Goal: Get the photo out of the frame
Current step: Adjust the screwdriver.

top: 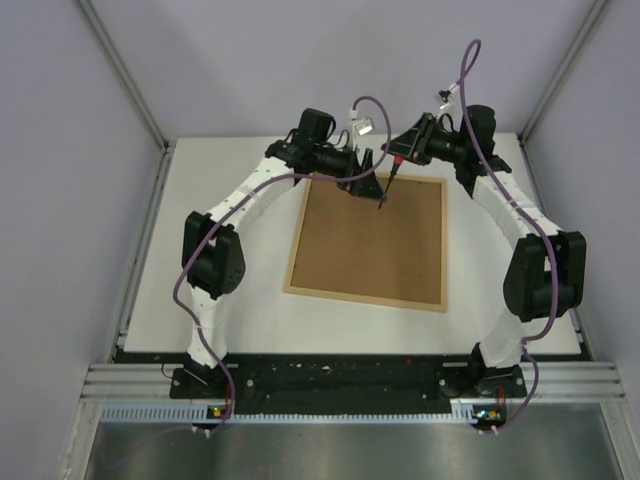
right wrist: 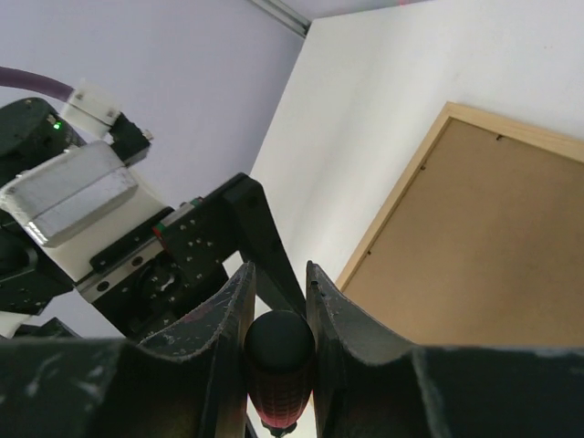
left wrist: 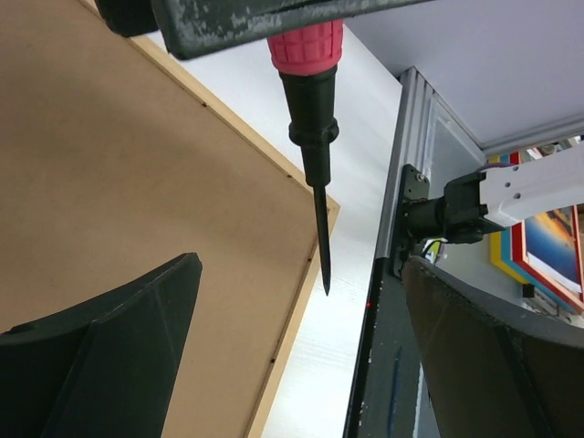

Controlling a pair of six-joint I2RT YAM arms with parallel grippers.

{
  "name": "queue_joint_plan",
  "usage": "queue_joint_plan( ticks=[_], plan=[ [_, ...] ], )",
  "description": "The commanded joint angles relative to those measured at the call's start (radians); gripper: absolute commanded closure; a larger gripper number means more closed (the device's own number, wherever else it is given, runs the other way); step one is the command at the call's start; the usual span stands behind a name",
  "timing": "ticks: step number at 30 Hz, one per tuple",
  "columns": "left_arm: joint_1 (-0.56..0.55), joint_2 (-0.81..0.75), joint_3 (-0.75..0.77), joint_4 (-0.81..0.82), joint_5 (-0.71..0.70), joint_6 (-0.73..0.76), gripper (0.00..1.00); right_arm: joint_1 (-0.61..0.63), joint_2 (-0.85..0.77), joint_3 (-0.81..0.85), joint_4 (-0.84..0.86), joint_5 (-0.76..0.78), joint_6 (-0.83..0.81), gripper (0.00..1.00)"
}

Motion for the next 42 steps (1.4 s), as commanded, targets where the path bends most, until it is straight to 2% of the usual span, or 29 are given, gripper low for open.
queue_joint_plan(
  ticks=[1, 6, 9, 13, 16, 19, 23, 26, 28, 29, 32, 34, 35, 37, 38, 39, 42],
  plan=[
    [-0.014, -0.001, 0.026, 0.086, 0.06, -0.056, 0.02, 0.002, -0.017, -0.006, 0.149, -0.034, 0.089, 1.0],
    [-0.026, 0.021, 0.016, 0.138, 0.083, -0.114, 0.02, 0.003, -0.031, -0.032, 0.189, -0.053, 0.128, 1.0],
    [-0.026, 0.028, 0.013, 0.187, 0.107, -0.158, 0.1, 0.003, -0.038, -0.041, 0.197, -0.054, 0.136, 1.0],
    [-0.027, 0.039, 0.013, 0.214, 0.135, -0.189, 0.34, 0.002, -0.041, -0.042, 0.212, -0.059, 0.155, 1.0],
    [-0.027, 0.047, 0.013, 0.216, 0.15, -0.197, 0.61, 0.003, -0.043, -0.044, 0.227, -0.062, 0.177, 1.0],
    [-0.027, 0.053, 0.013, 0.213, 0.155, -0.203, 1.0, 0.003, -0.04, -0.044, 0.241, -0.071, 0.197, 1.0],
    [-0.024, 0.056, 0.03, 0.155, 0.152, -0.18, 1.0, -0.003, -0.037, 0.003, 0.154, -0.109, 0.113, 0.99],
    [-0.015, 0.064, 0.099, -0.043, 0.158, -0.036, 1.0, -0.044, -0.02, 0.092, -0.016, -0.23, -0.039, 0.65],
    [-0.009, 0.059, 0.139, -0.259, 0.144, 0.143, 1.0, -0.092, 0.0, 0.148, -0.131, -0.342, -0.11, 0.52],
    [-0.011, 0.055, 0.154, -0.334, 0.133, 0.236, 1.0, -0.115, 0.009, 0.172, -0.18, -0.403, -0.145, 0.49],
    [-0.011, 0.048, 0.177, -0.557, 0.112, 0.462, 1.0, -0.185, 0.032, 0.229, -0.33, -0.551, -0.251, 0.47],
    [-0.009, 0.053, 0.194, -0.681, 0.109, 0.593, 1.0, -0.188, 0.028, 0.264, -0.505, -0.579, -0.449, 0.45],
    [-0.011, 0.061, 0.205, -0.739, 0.11, 0.654, 1.0, -0.182, 0.019, 0.284, -0.606, -0.556, -0.56, 0.44],
    [-0.009, 0.084, 0.24, -0.856, 0.127, 0.765, 1.0, -0.153, 0.014, 0.358, -0.937, -0.438, -0.91, 0.43],
    [-0.011, 0.096, 0.259, -0.92, 0.138, 0.812, 1.0, -0.12, 0.014, 0.391, -1.036, -0.383, -1.044, 0.42],
    [-0.011, 0.111, 0.279, -0.966, 0.141, 0.857, 1.0, -0.103, 0.011, 0.398, -1.116, -0.345, -1.166, 0.42],
    [-0.011, 0.131, 0.29, -1.05, 0.152, 0.92, 1.0, -0.087, -0.02, 0.344, -1.168, -0.323, -1.298, 0.42]
  ],
)
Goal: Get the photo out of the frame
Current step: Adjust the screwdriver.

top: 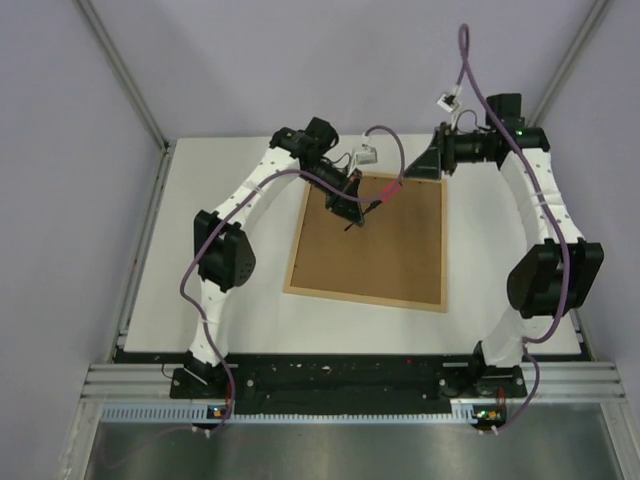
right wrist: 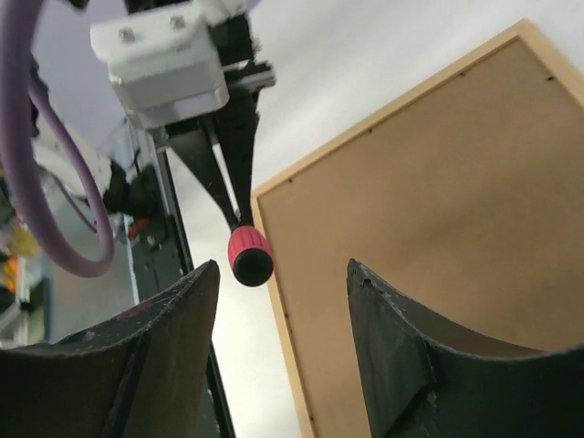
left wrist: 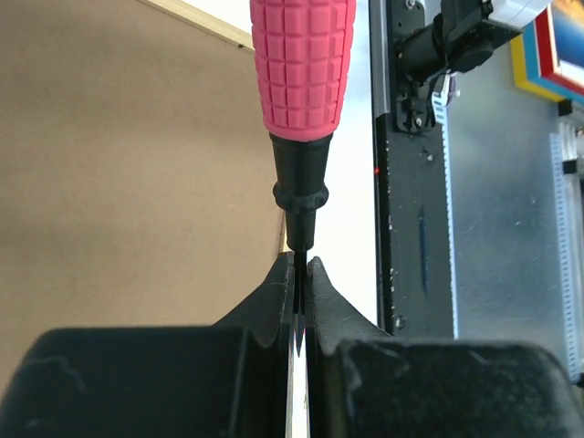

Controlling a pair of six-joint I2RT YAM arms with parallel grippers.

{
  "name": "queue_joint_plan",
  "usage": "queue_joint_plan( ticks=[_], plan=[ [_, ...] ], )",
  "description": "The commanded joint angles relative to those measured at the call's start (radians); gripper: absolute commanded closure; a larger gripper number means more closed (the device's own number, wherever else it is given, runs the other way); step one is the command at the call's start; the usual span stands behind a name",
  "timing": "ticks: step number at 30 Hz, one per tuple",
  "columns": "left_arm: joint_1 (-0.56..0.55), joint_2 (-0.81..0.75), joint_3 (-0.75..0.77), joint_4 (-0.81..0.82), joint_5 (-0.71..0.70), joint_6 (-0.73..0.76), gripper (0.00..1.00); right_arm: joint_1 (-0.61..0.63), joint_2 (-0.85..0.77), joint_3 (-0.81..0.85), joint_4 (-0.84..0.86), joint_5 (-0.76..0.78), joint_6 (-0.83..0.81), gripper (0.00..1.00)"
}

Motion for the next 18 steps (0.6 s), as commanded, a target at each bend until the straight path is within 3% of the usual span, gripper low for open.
queue_joint_plan(
  ticks=[1, 5, 18],
  plan=[
    [0.0, 0.017, 0.039, -0.324, 0.05, 0.229, 1.0, 0.053, -0.045, -0.008, -0.331, 0.052, -0.477, 0.42],
    [0.0, 0.014, 0.025, -0.324, 0.051, 0.233, 1.0, 0.09, -0.047, -0.024, -0.389, 0.044, -0.561, 0.42],
    [-0.023, 0.009, 0.013, -0.324, 0.028, 0.217, 1.0, 0.243, -0.001, 0.019, -0.366, 0.099, -0.558, 0.44]
  ],
)
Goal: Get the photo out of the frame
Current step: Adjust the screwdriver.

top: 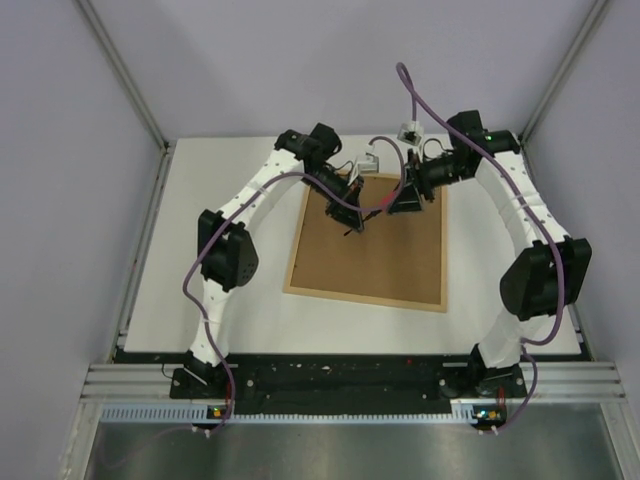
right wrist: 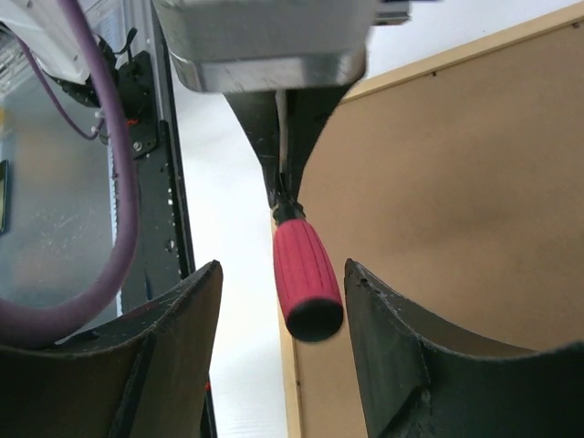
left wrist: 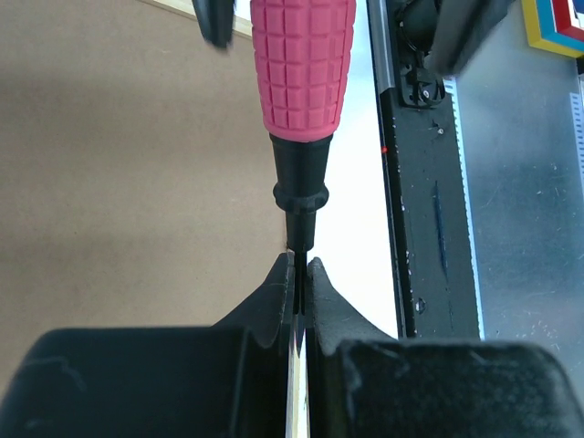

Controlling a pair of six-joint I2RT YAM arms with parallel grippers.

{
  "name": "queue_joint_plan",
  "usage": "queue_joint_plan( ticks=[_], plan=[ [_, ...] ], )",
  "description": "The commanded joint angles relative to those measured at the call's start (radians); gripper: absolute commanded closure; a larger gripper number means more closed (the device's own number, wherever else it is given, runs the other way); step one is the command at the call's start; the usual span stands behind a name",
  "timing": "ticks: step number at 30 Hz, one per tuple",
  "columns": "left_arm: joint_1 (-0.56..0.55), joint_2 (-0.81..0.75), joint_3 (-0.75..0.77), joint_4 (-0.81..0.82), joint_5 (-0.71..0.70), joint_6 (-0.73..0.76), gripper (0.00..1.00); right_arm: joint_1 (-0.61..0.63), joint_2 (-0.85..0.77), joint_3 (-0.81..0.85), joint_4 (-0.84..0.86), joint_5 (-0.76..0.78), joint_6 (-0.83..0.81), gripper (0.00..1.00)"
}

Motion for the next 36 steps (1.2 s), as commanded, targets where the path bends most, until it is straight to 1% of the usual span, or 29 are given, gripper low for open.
queue_joint_plan(
  ticks=[1, 6, 13, 20, 21, 24, 25, 28, 32, 33, 35, 36],
  plan=[
    [-0.007, -0.018, 0.002, -0.246, 0.033, 0.027, 1.0, 0.09, 0.011, 0.042, -0.009, 0.03, -0.056, 0.45],
    [-0.009, -0.026, -0.004, -0.246, 0.033, 0.026, 1.0, 0.136, 0.043, 0.045, -0.021, 0.047, -0.062, 0.48],
    [-0.01, -0.04, -0.018, -0.246, 0.045, 0.032, 1.0, 0.142, 0.083, 0.063, -0.046, 0.022, -0.079, 0.62],
    [-0.018, -0.037, -0.021, -0.246, 0.047, 0.032, 1.0, 0.164, 0.135, 0.098, -0.072, -0.015, -0.082, 0.67],
    [-0.018, -0.038, -0.022, -0.246, 0.047, 0.032, 1.0, 0.165, 0.139, 0.1, -0.073, -0.016, -0.085, 0.7],
    [-0.02, -0.043, -0.025, -0.246, 0.041, 0.032, 1.0, 0.171, 0.142, 0.108, -0.112, -0.022, -0.119, 0.84],
    [-0.02, -0.046, -0.025, -0.246, 0.038, 0.032, 1.0, 0.173, 0.146, 0.115, -0.138, -0.019, -0.142, 0.86],
    [-0.018, -0.046, -0.025, -0.246, 0.03, 0.032, 1.0, 0.173, 0.152, 0.14, -0.225, 0.01, -0.218, 0.84],
    [-0.018, -0.041, -0.015, -0.246, 0.036, 0.024, 1.0, 0.174, 0.155, 0.138, -0.282, 0.031, -0.266, 0.85],
    [-0.018, -0.038, -0.01, -0.246, 0.039, 0.023, 1.0, 0.173, 0.155, 0.138, -0.294, 0.028, -0.274, 0.87],
    [-0.016, -0.034, -0.001, -0.239, 0.041, 0.007, 1.0, 0.173, 0.16, 0.137, -0.31, 0.024, -0.283, 0.99],
    [-0.018, -0.034, 0.002, -0.231, 0.036, -0.006, 1.0, 0.174, 0.16, 0.138, -0.316, 0.022, -0.288, 1.0]
  ],
)
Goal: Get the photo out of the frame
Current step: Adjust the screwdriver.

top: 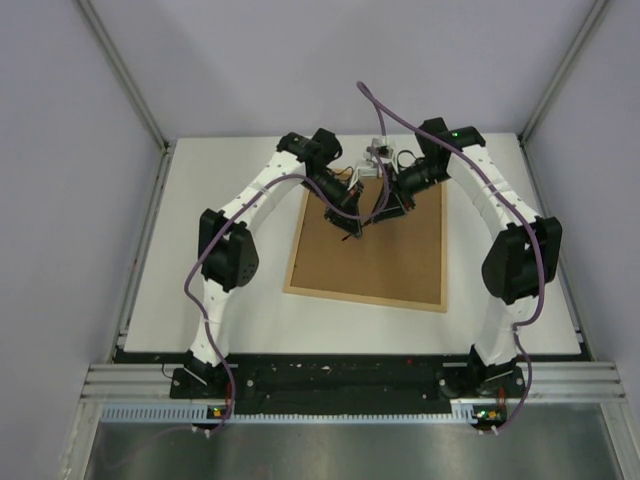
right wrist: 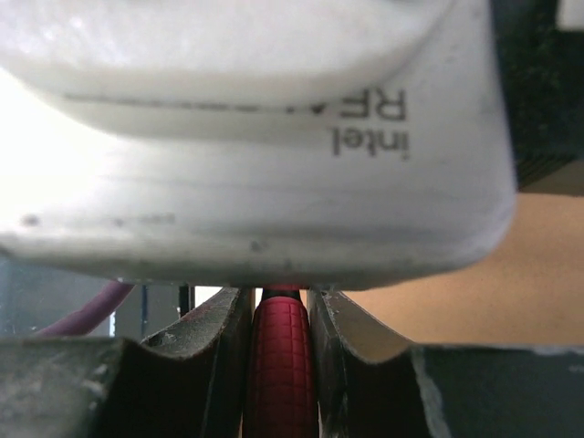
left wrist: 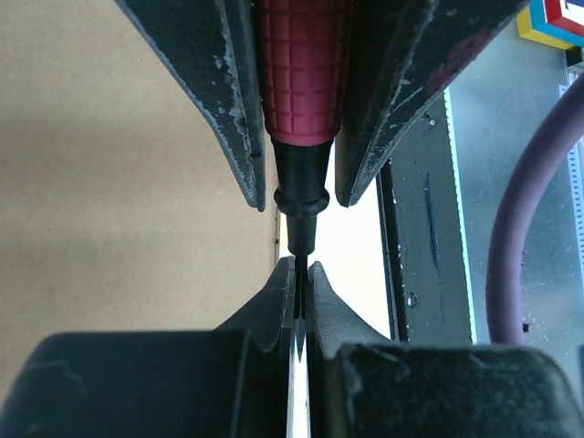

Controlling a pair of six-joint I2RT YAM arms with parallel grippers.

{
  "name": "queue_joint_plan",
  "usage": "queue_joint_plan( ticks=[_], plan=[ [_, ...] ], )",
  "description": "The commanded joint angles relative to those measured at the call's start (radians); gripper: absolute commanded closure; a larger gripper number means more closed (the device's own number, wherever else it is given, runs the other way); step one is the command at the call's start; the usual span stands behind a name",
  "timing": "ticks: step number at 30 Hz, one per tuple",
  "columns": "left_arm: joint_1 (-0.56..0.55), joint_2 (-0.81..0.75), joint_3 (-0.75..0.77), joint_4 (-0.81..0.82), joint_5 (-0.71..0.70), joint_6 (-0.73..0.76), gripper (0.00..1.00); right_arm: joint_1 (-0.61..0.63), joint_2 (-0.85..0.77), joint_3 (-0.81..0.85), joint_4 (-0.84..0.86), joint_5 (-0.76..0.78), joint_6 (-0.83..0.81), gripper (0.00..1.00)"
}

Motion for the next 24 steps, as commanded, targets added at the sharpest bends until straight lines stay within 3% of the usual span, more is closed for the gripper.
queue_joint_plan(
  ticks=[1, 11, 15, 18, 22, 24],
  plan=[
    [-0.009, -0.034, 0.033, -0.187, 0.029, -0.048, 1.0, 0.041, 0.003, 0.04, -0.176, -0.002, -0.1, 1.0],
    [0.1, -0.1, -0.033, -0.049, 0.035, -0.175, 0.38, -0.014, -0.035, 0.038, -0.085, -0.014, 0.026, 1.0],
    [0.203, -0.166, -0.112, 0.036, 0.025, -0.238, 0.3, -0.048, -0.089, -0.067, 0.124, -0.016, 0.226, 1.0],
    [0.293, -0.255, -0.273, 0.232, -0.029, -0.371, 0.24, -0.049, -0.147, -0.197, 0.372, 0.012, 0.424, 1.0],
    [0.364, -0.372, -0.545, 0.586, -0.22, -0.543, 0.2, -0.054, -0.183, -0.401, 0.784, 0.061, 0.844, 1.0],
    [0.368, -0.396, -0.648, 0.687, -0.305, -0.568, 0.19, -0.055, -0.18, -0.5, 0.999, 0.091, 1.057, 1.0]
  ],
)
